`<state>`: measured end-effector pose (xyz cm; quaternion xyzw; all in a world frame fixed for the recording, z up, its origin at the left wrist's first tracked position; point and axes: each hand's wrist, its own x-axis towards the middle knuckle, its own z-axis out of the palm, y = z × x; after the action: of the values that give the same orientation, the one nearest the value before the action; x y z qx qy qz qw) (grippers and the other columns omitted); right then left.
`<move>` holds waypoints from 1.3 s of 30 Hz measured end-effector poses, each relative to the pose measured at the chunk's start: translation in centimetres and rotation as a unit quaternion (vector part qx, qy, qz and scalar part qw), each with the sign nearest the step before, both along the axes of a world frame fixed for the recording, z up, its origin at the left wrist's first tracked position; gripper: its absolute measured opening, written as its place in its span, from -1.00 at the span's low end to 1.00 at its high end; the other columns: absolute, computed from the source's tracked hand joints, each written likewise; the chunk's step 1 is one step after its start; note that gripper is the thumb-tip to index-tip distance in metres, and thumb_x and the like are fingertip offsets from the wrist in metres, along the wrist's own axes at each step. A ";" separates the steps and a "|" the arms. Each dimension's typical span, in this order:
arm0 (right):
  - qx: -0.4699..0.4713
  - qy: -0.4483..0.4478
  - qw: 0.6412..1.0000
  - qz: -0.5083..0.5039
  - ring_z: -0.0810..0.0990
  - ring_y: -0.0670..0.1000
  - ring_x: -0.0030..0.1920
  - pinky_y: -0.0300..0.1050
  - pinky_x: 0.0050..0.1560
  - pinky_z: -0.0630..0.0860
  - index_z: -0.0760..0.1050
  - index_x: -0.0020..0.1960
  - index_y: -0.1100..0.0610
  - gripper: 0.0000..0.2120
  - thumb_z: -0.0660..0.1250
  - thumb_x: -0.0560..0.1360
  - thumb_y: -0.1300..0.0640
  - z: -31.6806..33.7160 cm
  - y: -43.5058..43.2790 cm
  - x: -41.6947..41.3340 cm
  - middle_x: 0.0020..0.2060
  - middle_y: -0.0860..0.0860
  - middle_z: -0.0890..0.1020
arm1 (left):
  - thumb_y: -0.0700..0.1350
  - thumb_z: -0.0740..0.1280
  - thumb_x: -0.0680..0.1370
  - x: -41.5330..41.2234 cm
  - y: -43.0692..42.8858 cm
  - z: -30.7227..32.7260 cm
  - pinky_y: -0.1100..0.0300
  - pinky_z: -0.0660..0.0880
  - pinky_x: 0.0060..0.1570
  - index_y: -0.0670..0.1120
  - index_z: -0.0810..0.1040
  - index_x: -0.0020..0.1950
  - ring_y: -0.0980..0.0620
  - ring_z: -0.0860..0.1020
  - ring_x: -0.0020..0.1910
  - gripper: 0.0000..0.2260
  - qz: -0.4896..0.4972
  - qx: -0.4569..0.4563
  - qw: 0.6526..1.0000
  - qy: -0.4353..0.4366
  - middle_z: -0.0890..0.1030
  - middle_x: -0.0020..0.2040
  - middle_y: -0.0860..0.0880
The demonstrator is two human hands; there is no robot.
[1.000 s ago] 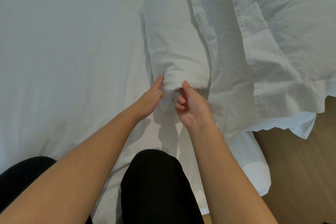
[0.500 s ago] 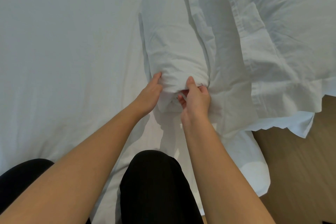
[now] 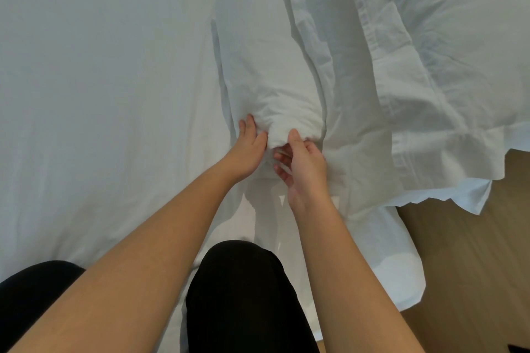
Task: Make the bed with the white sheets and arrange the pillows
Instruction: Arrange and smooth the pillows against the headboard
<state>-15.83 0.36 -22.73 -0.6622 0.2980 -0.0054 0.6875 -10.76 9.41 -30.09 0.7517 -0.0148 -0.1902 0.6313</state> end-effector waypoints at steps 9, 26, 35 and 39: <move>0.305 0.028 0.931 0.199 0.20 -0.14 -0.65 -0.30 -0.57 0.18 0.44 -0.45 0.08 -0.56 0.16 0.59 0.01 0.6 -0.3 -0.7 -0.62 -0.07 0.35 | 0.08 0.04 0.67 1.4 2.5 1.0 -0.08 0.22 0.45 0.15 0.11 0.56 0.07 0.20 0.47 -0.57 0.059 -0.172 0.980 0.079 0.19 0.54 0.15; -0.138 -0.150 0.977 0.056 0.53 -0.15 -0.27 -0.26 -0.16 0.48 0.57 -0.20 0.13 -0.82 0.35 0.57 0.13 -3.2 3.2 -0.5 -0.29 -0.14 0.57 | 0.18 0.05 0.65 7.1 2.0 4.0 -0.05 0.01 0.53 0.03 -0.28 0.58 -0.01 -0.09 0.57 -0.33 -0.037 0.037 0.999 0.004 -0.22 0.59 0.02; -0.158 -0.216 0.963 0.040 0.37 -0.15 -0.32 -0.23 -0.26 0.37 0.44 -0.26 0.01 -0.71 0.23 0.62 0.22 -4.9 4.1 -2.3 -0.37 -0.18 0.42 | 0.22 -0.01 0.64 7.3 0.7 4.4 -0.07 -0.04 0.52 0.03 -0.30 0.57 -0.04 -0.09 0.58 -0.35 -0.041 0.090 0.995 0.026 -0.30 0.58 -0.02; -0.046 -0.133 0.988 0.056 0.54 -0.22 -0.23 -0.34 -0.13 0.46 0.52 -0.07 0.04 -0.91 0.27 0.60 0.11 -4.0 4.2 -0.5 -0.20 -0.13 0.59 | 0.27 -0.02 0.63 7.6 2.2 4.0 -0.18 0.15 0.47 0.15 -0.24 0.58 0.03 0.04 0.55 -0.39 -0.050 0.036 0.996 0.060 -0.15 0.60 0.11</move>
<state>-16.36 4.60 -26.76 -0.7019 0.1657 -0.0683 0.6893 -3.12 11.61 -26.11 0.7598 -0.0078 -0.2663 0.5931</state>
